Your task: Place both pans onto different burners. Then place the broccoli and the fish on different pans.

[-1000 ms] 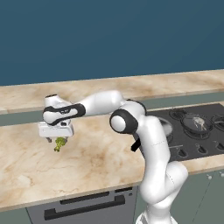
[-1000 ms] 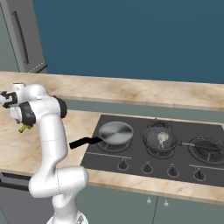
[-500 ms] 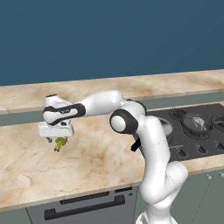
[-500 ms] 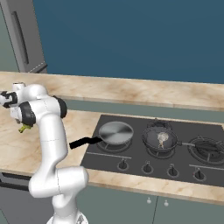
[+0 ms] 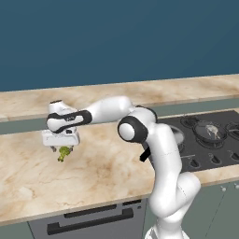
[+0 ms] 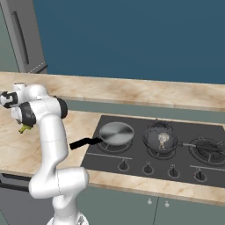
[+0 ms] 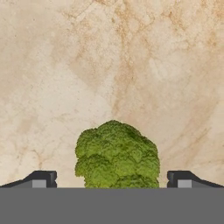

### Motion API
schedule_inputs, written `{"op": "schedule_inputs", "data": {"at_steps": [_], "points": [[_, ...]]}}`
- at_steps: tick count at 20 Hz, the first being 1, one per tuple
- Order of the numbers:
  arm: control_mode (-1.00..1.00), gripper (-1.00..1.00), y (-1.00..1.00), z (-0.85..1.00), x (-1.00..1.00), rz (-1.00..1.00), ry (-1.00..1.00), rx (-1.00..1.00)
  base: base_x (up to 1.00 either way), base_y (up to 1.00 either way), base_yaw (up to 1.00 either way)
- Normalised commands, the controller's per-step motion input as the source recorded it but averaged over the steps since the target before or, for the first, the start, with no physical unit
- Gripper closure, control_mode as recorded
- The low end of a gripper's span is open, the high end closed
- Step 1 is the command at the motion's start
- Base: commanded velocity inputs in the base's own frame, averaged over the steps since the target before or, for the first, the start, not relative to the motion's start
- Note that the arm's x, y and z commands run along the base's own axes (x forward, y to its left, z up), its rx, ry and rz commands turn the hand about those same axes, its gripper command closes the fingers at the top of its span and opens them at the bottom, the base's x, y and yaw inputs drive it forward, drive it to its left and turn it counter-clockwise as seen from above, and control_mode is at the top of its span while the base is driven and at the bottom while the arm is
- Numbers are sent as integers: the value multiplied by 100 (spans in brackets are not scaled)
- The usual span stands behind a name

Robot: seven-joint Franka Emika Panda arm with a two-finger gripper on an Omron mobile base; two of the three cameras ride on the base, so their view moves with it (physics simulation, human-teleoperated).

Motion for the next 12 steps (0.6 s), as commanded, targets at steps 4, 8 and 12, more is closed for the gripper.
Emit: {"op": "schedule_inputs", "data": {"at_steps": [4,8,12], "points": [[-100,-100,-4,0,0,0,0,0,0,0,0],[-100,-100,-17,0,0,0,0,0,0,0,0],[-100,-100,-16,0,0,0,0,0,0,0,0]]}}
